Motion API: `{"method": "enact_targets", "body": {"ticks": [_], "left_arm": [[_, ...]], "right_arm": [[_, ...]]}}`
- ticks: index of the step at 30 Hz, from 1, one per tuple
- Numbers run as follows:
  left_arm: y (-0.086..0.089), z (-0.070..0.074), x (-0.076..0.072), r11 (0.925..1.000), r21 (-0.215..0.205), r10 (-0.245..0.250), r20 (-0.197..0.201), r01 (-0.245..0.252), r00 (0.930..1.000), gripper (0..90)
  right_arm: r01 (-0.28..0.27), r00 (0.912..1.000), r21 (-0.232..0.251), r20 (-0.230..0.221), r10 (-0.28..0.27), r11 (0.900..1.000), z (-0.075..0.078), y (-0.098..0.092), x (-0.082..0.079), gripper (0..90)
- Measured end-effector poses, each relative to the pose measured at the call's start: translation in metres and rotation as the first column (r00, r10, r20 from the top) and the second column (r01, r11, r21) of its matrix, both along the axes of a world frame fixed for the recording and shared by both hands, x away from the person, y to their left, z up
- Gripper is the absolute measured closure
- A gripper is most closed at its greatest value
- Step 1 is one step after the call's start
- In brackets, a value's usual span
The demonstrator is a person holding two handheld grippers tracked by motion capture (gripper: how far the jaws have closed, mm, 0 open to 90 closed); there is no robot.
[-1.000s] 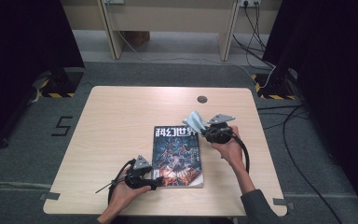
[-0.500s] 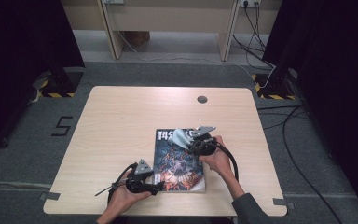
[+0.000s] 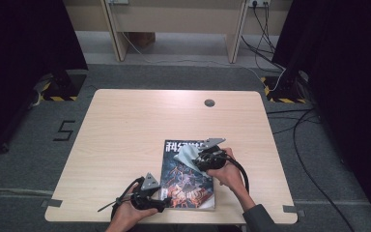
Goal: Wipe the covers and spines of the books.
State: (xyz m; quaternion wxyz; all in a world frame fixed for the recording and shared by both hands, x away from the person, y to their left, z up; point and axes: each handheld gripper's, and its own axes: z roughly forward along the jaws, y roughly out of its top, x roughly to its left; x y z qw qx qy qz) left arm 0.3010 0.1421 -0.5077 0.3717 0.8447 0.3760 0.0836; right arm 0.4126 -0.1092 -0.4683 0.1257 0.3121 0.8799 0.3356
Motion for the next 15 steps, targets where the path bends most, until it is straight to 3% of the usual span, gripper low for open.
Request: {"method": "enact_targets", "body": {"ticks": [3,7,9,15], "left_arm": [[0.000,0.000,0.000,1.0000,-0.001,0.000,-0.001,0.000,1.0000,33.4],[0.000,0.000,0.001,1.0000,-0.001,-0.001,-0.001,0.001,1.0000,33.4],[0.000,0.000,0.000,1.0000,0.000,0.000,0.000,0.000,1.0000,33.4],[0.001,-0.001,0.001,1.0000,-0.005,-0.002,0.002,0.002,1.0000,32.8]], "right_arm": [[-0.010,1.0000,-0.007,0.000,0.010,1.000,-0.002,0.008,0.001,57.3],[-0.016,0.9999,-0.055,-0.001,0.016,0.998,-0.011,0.018,0.003,56.5],[-0.012,0.9999,-0.088,0.010,0.013,0.996,-0.015,0.021,0.006,59.7],[-0.021,0.9992,-0.098,0.031,0.024,0.995,-0.019,0.013,0.010,71.6]]}}
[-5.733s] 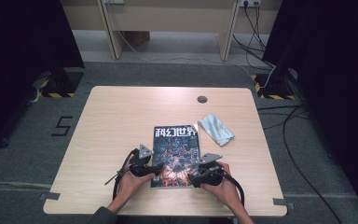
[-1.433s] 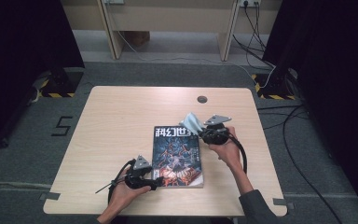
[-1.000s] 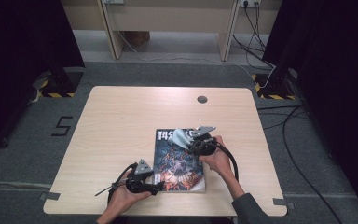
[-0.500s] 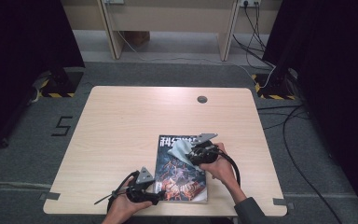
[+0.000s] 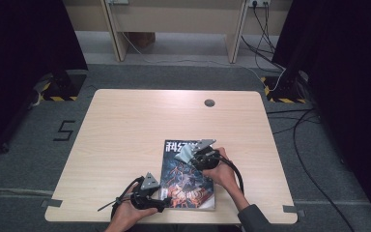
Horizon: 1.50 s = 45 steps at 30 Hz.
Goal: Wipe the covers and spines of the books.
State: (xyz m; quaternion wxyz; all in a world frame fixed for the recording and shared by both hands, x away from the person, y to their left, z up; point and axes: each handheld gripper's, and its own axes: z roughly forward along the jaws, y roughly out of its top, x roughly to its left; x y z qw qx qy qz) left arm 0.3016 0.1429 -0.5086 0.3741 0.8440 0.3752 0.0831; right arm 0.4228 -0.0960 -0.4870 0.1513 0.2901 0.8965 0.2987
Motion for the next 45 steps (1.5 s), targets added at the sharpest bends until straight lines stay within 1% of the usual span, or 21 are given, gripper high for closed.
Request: {"method": "enact_targets", "body": {"ticks": [2,4,6,9,12,13,14,15,17,19,21,23,24,25,27,30,32,34,37,43,45], "left_arm": [[0.000,0.000,0.000,1.0000,0.003,-0.004,0.002,0.004,1.0000,32.9],[0.000,0.000,0.000,1.0000,0.001,-0.003,0.002,0.003,1.0000,32.8],[0.000,0.000,0.000,1.0000,0.002,-0.003,0.002,0.003,1.0000,32.9],[0.000,0.000,0.000,1.0000,0.002,-0.005,0.001,0.005,1.0000,32.6],[0.000,0.000,0.001,0.9999,0.003,-0.011,0.005,0.011,0.9999,32.6],[0.000,0.000,0.001,0.9999,0.000,-0.010,0.002,0.010,0.9999,32.2],[0.001,-0.001,0.002,1.0000,-0.004,-0.009,-0.002,0.009,1.0000,31.8],[0.001,-0.001,0.002,1.0000,-0.004,-0.009,-0.001,0.009,1.0000,31.6],[0.000,0.000,0.001,1.0000,-0.001,-0.008,0.002,0.008,1.0000,31.8],[0.001,0.000,0.002,0.9999,-0.002,-0.011,-0.001,0.011,0.9999,31.7],[0.001,-0.001,0.001,1.0000,-0.001,-0.007,0.002,0.007,1.0000,31.7],[0.000,0.000,0.001,1.0000,0.000,-0.009,0.004,0.009,0.9999,31.9],[0.001,0.000,0.001,1.0000,-0.001,-0.009,0.002,0.009,1.0000,31.9],[0.001,-0.001,0.001,1.0000,-0.002,-0.008,0.002,0.008,1.0000,31.9],[0.001,-0.001,0.000,1.0000,-0.004,-0.006,0.004,0.006,1.0000,32.0],[0.001,-0.001,0.001,0.9999,-0.004,-0.010,0.000,0.010,1.0000,31.8],[0.001,-0.001,0.001,1.0000,-0.003,-0.006,0.001,0.006,1.0000,31.9],[0.001,-0.001,0.001,1.0000,-0.002,-0.007,0.001,0.007,1.0000,32.0],[0.001,-0.001,0.001,1.0000,-0.004,-0.006,0.001,0.006,1.0000,31.8],[0.001,-0.001,0.001,1.0000,-0.004,-0.006,0.001,0.006,1.0000,31.9],[0.001,-0.001,0.002,1.0000,-0.003,-0.009,-0.001,0.009,1.0000,31.9]], "right_arm": [[0.019,0.9997,-0.004,0.014,-0.019,1.000,-0.001,-0.006,0.005,72.3],[0.055,0.9982,0.002,0.022,-0.055,0.998,-0.001,-0.012,0.011,72.4],[0.094,0.9949,0.007,0.037,-0.094,0.996,-0.002,-0.021,0.017,72.4],[0.140,0.9892,0.024,0.041,-0.141,0.990,-0.004,-0.030,0.024,72.5],[0.151,0.9878,0.037,0.030,-0.153,0.988,-0.004,-0.032,0.027,73.0],[0.153,0.9875,0.028,0.031,-0.154,0.988,-0.004,-0.031,0.026,73.9],[0.149,0.9880,0.016,0.039,-0.149,0.989,-0.003,-0.028,0.025,74.4],[0.134,0.9903,0.012,0.036,-0.134,0.991,-0.003,-0.024,0.022,74.6],[0.078,0.9962,0.001,0.039,-0.078,0.997,-0.003,-0.012,0.014,75.3],[0.014,0.9992,-0.001,0.037,-0.013,1.000,-0.004,0.003,0.005,75.7],[-0.034,0.9989,-0.008,0.033,0.034,0.999,-0.003,0.014,-0.001,75.8],[-0.050,0.9980,-0.027,0.036,0.051,0.998,-0.003,0.019,-0.002,75.7],[-0.044,0.9986,-0.017,0.029,0.045,0.999,-0.003,0.018,0.000,75.4],[-0.023,0.9994,-0.006,0.026,0.023,1.000,-0.003,0.013,0.004,75.3],[0.033,0.9984,-0.005,0.047,-0.032,0.999,-0.004,0.003,0.013,75.1],[0.127,0.9901,0.017,0.058,-0.128,0.992,-0.005,-0.019,0.030,75.0],[0.165,0.9853,0.054,0.035,-0.167,0.985,-0.006,-0.031,0.036,75.0],[0.182,0.9824,0.061,0.029,-0.184,0.981,-0.006,-0.036,0.038,74.8],[0.193,0.9794,0.044,0.050,-0.195,0.980,-0.006,-0.038,0.039,74.5],[0.185,0.9802,0.022,0.066,-0.187,0.982,-0.005,-0.033,0.037,75.9],[0.161,0.9846,0.011,0.069,-0.161,0.987,-0.005,-0.025,0.033,76.0]]}}
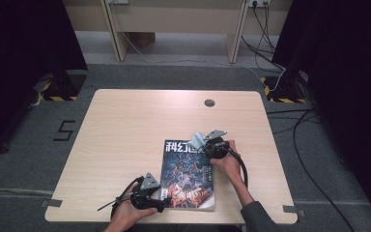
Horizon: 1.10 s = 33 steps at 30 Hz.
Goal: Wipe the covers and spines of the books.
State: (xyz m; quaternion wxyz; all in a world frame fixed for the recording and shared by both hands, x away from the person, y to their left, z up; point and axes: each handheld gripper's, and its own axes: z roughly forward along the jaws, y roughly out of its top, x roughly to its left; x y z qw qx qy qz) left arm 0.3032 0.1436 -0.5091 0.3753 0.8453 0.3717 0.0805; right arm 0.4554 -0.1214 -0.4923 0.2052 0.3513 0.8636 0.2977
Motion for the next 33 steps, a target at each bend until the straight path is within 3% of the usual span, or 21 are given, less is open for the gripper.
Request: {"method": "enact_targets", "body": {"ticks": [5,7,10,13,16,21,25,31,33], "left_arm": [[0.000,0.000,-0.001,1.0000,0.001,0.002,0.004,-0.002,1.0000,31.9],[0.000,0.000,0.000,1.0000,-0.002,-0.001,0.001,0.001,1.0000,31.7],[0.000,0.000,-0.001,1.0000,-0.003,0.005,0.005,-0.005,1.0000,31.9],[0.000,0.000,0.000,1.0000,-0.003,-0.001,0.002,0.001,1.0000,31.7],[0.000,0.000,-0.001,1.0000,-0.002,0.003,0.003,-0.003,1.0000,31.8],[0.000,0.000,-0.001,1.0000,-0.002,0.003,0.004,-0.003,1.0000,31.7],[0.000,0.000,0.000,1.0000,-0.004,-0.002,0.002,0.002,1.0000,31.5],[0.000,0.000,0.000,1.0000,-0.004,0.000,0.003,0.000,1.0000,31.4],[0.000,0.000,-0.001,1.0000,-0.003,0.001,0.004,-0.001,1.0000,31.5]], "right_arm": [[-0.116,0.9932,0.002,-0.016,0.116,0.993,0.000,0.029,-0.012,76.0],[-0.132,0.9913,-0.021,-0.007,0.132,0.991,0.000,0.035,-0.014,75.3],[-0.100,0.9950,0.004,-0.008,0.100,0.995,-0.001,0.026,-0.009,74.5],[-0.017,0.9997,-0.001,0.018,0.017,1.000,-0.001,0.007,0.001,74.5],[0.049,0.9986,0.019,0.022,-0.049,0.999,-0.002,-0.011,0.007,74.6],[0.080,0.9963,0.022,0.031,-0.081,0.997,-0.002,-0.018,0.010,75.6],[0.044,0.9977,-0.034,0.053,-0.042,0.998,0.000,-0.007,0.005,75.3],[-0.054,0.9979,-0.034,0.033,0.055,0.998,-0.001,0.019,-0.005,76.2],[-0.082,0.9966,-0.006,0.012,0.082,0.997,-0.002,0.028,-0.009,76.2]]}}
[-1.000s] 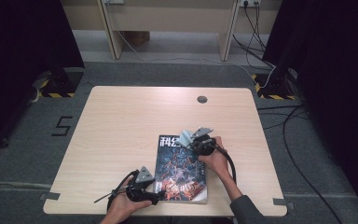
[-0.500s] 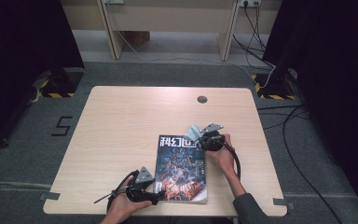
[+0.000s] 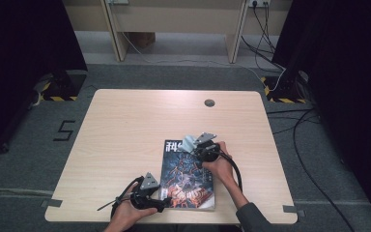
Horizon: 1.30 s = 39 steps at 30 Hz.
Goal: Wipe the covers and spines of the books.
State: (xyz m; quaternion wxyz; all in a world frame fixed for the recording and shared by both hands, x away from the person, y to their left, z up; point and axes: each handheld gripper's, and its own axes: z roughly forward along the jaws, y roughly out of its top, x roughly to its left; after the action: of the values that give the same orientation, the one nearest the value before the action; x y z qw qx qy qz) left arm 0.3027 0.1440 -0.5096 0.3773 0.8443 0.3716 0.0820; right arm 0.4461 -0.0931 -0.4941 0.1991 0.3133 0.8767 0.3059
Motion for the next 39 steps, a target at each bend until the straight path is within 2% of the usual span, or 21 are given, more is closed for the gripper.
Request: {"method": "enact_targets", "body": {"ticks": [4,7,11,15,19,23,28,32,39], "left_arm": [[0.000,0.000,0.000,1.0000,0.000,0.000,0.000,0.000,1.0000,31.4],[0.000,0.000,0.000,1.0000,-0.001,-0.003,0.000,0.003,1.0000,31.5],[0.000,0.000,0.000,1.0000,-0.002,0.001,0.002,-0.001,1.0000,31.5],[0.000,0.000,0.000,1.0000,-0.003,-0.002,0.001,0.002,1.0000,31.5],[0.000,0.000,0.001,1.0000,-0.002,-0.004,-0.001,0.004,1.0000,31.4],[0.000,0.000,0.000,1.0000,-0.003,0.003,0.000,-0.003,1.0000,31.4],[0.000,0.000,0.000,1.0000,-0.003,0.001,0.001,-0.001,1.0000,31.4],[0.001,0.000,0.000,1.0000,-0.002,-0.001,0.002,0.001,1.0000,31.4],[0.000,0.000,0.000,1.0000,-0.003,0.000,0.002,0.000,1.0000,31.4]], "right_arm": [[-0.050,0.9988,-0.006,-0.003,0.050,0.999,0.000,0.013,-0.006,76.1],[-0.048,0.9988,0.001,-0.009,0.048,0.999,0.000,0.012,-0.005,74.6],[-0.011,0.9999,-0.002,0.001,0.011,1.000,0.000,0.004,0.000,74.3],[0.042,0.9991,0.025,-0.003,-0.042,0.999,-0.001,-0.009,0.006,73.0],[0.073,0.9967,0.060,-0.040,-0.071,0.996,-0.001,-0.011,0.010,72.3],[0.059,0.9981,0.029,-0.021,-0.058,0.998,0.000,-0.004,0.010,73.5],[0.047,0.9981,0.056,-0.042,-0.045,0.997,-0.001,0.005,0.011,73.7],[0.013,0.9994,0.043,-0.033,-0.012,0.999,-0.001,0.021,0.013,74.0],[-0.029,0.9986,0.014,-0.043,0.030,0.999,0.001,0.051,0.023,73.9]]}}
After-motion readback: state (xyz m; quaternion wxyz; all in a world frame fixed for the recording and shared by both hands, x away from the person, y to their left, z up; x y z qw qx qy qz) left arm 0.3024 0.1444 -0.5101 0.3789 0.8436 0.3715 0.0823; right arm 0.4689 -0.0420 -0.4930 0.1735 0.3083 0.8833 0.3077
